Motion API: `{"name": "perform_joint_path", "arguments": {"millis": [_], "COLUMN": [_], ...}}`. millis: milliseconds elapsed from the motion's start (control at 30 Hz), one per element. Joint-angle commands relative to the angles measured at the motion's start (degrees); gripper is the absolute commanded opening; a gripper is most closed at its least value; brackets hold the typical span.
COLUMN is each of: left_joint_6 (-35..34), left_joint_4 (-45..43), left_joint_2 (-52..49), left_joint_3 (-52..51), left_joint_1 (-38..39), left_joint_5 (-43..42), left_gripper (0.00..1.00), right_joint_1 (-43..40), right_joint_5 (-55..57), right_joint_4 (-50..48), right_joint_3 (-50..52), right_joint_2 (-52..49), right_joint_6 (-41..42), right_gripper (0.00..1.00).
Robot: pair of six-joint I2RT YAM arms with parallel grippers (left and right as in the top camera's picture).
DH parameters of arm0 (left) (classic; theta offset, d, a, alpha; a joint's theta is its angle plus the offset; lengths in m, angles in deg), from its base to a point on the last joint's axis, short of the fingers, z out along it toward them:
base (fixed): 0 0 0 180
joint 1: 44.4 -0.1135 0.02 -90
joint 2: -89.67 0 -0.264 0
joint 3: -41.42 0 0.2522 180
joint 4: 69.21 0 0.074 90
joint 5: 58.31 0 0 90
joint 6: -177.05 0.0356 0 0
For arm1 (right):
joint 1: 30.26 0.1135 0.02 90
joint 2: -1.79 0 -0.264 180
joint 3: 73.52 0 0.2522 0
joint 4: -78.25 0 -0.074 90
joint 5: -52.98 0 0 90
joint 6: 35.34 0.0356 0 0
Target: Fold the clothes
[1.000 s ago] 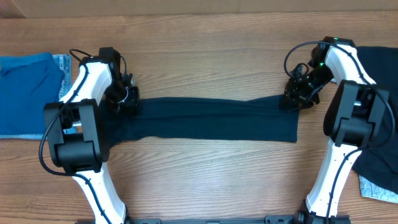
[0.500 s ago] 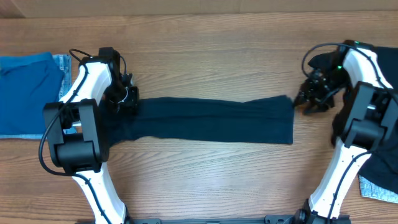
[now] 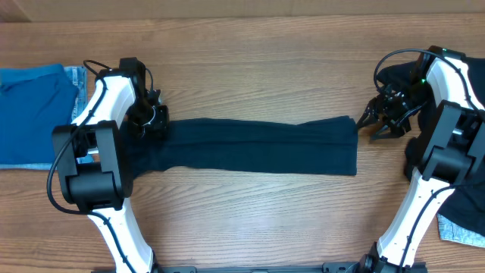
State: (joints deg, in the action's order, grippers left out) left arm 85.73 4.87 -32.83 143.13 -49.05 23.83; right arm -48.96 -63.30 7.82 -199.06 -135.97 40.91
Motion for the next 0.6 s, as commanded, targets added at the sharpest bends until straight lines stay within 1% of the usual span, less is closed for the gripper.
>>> {"name": "perform_joint_path", "arguments": {"millis": [0,200,367,433,567], "left_joint_6": [-0.63,-0.63,-0.63,-0.61,-0.61], "left_joint_4": [-0.57,-0.48,-0.48,-0.39,-0.31], "left_joint_2": [-1.49,-1.49,-1.49,-1.49,-1.49], "left_joint_3": [-0.90,-0.90,-0.90,-0.90,-0.90], "left_joint_1": [-1.14,-1.11,-1.11,-1.11,-1.11], "left_joint_5": [3.76,3.74,3.37,3.39,3.37], "left_gripper": [0.07,0.07,0.08,0.08,0.08], "right_joint_1": [0.26,0.81,2.86,4.24,5.84], "right_joint_5": [-2.29,-2.34,-4.59,-4.70,-4.70], "right_joint_4": [-1.29,-7.19,-13.16,-14.36,-15.69], "right_joint_3": [1.38,9.51,17.07,18.69,18.82], "right_joint_2": [1.68,1.66,1.66,1.66,1.66], "right_joint_6": [-1.68,-1.31,-1.05,-1.07,-0.31], "right_gripper": [0.61,0.62,0.64,0.62,0.49]}}
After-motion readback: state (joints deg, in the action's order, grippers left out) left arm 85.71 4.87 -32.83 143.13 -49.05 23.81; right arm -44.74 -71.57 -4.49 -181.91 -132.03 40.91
